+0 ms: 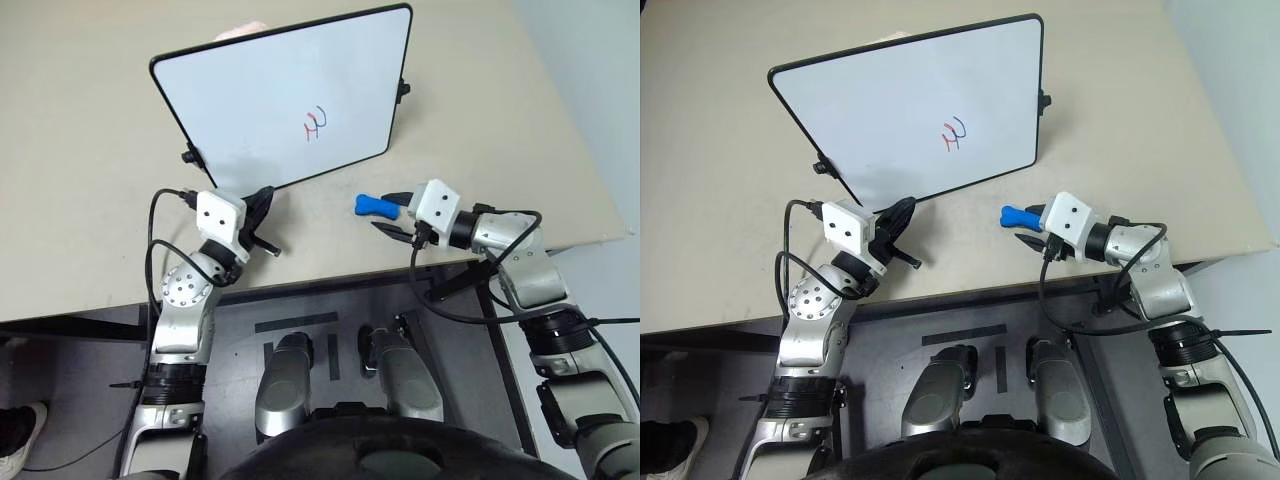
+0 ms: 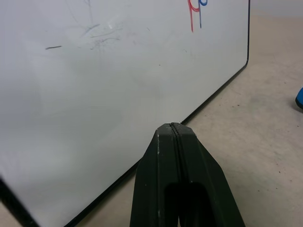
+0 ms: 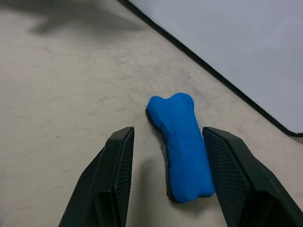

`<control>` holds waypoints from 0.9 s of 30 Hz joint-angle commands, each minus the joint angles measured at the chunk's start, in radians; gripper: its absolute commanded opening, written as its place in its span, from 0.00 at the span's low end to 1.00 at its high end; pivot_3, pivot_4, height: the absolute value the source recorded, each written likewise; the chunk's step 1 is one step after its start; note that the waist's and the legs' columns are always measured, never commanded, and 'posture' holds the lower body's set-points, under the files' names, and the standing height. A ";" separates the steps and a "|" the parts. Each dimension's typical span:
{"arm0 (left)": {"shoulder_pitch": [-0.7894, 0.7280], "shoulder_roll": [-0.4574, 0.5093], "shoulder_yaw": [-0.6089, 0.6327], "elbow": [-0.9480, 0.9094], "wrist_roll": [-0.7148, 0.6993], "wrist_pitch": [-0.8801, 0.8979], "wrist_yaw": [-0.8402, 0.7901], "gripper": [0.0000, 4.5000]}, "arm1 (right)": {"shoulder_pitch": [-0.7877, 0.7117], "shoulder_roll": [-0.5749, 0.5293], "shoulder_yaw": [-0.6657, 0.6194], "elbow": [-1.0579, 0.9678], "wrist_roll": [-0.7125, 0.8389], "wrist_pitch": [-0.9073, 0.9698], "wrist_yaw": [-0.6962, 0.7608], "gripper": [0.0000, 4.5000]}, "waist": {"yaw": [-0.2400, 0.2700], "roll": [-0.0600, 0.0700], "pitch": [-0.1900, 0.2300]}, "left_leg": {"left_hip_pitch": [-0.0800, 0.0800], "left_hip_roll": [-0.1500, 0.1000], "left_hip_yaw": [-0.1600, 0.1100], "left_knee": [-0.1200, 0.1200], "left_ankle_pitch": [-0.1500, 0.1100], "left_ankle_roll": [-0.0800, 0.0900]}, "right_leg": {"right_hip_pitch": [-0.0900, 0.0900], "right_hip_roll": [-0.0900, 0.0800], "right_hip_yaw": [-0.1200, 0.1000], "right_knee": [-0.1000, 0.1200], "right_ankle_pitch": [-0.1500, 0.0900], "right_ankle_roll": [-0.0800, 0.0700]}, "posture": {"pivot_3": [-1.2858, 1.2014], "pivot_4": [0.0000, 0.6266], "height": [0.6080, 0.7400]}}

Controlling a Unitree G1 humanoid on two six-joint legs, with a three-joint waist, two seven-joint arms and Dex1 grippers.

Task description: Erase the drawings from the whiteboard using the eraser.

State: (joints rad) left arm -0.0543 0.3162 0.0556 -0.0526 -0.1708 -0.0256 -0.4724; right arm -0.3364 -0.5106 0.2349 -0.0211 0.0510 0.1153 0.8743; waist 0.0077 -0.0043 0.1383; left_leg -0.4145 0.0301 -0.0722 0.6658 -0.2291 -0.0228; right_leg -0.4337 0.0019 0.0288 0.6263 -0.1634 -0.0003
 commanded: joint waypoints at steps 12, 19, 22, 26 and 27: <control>0.002 -0.005 -0.001 -0.046 0.002 -0.022 0.012 0.00 | -0.026 0.027 0.015 0.096 -0.033 -0.062 -0.014 0.11 | 0.000 0.000 0.000 | 0.001 0.000 0.000 0.000 0.000 0.000 | 0.001 0.000 0.000 0.000 0.002 -0.004 | 0.52 0.24 1.00; -0.010 -0.007 -0.008 -0.033 0.003 -0.025 0.009 0.00 | -0.023 0.020 0.006 0.074 -0.028 -0.066 -0.007 0.01 | 0.000 0.000 0.000 | 0.001 0.000 0.000 0.000 0.000 0.000 | 0.001 0.000 0.000 0.000 0.002 -0.004 | 0.52 0.24 1.00; -0.014 -0.008 -0.010 -0.029 0.004 -0.026 0.009 0.00 | -0.048 0.023 -0.010 0.052 -0.045 -0.106 -0.040 0.01 | 0.000 0.000 0.000 | 0.001 0.000 0.000 0.000 0.000 0.000 | 0.001 0.000 0.000 0.000 0.002 -0.004 | 0.52 0.24 1.00; -0.019 -0.007 -0.009 -0.023 0.003 -0.028 0.007 0.00 | -0.162 0.070 -0.047 0.050 -0.076 -0.222 -0.147 0.01 | -0.007 0.000 0.000 | 0.001 0.000 0.000 0.000 0.000 0.000 | 0.000 0.000 0.000 0.000 0.003 -0.005 | 0.52 0.24 1.00; -0.020 -0.006 -0.010 -0.022 0.003 -0.028 0.007 0.00 | -0.183 0.076 -0.041 0.061 -0.094 -0.252 -0.164 0.01 | -0.010 0.000 0.000 | 0.001 0.000 0.000 0.000 0.000 0.000 | -0.001 0.000 0.000 0.000 0.004 -0.006 | 0.52 0.24 1.00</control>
State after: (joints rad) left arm -0.0658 0.3106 0.0471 -0.0577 -0.1669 -0.0302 -0.4592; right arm -0.4750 -0.4385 0.2212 0.0722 -0.0191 -0.0625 0.7563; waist -0.0021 -0.0038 0.1386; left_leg -0.4135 0.0302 -0.0721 0.6658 -0.2290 -0.0228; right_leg -0.4343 0.0019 0.0291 0.6265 -0.1590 -0.0063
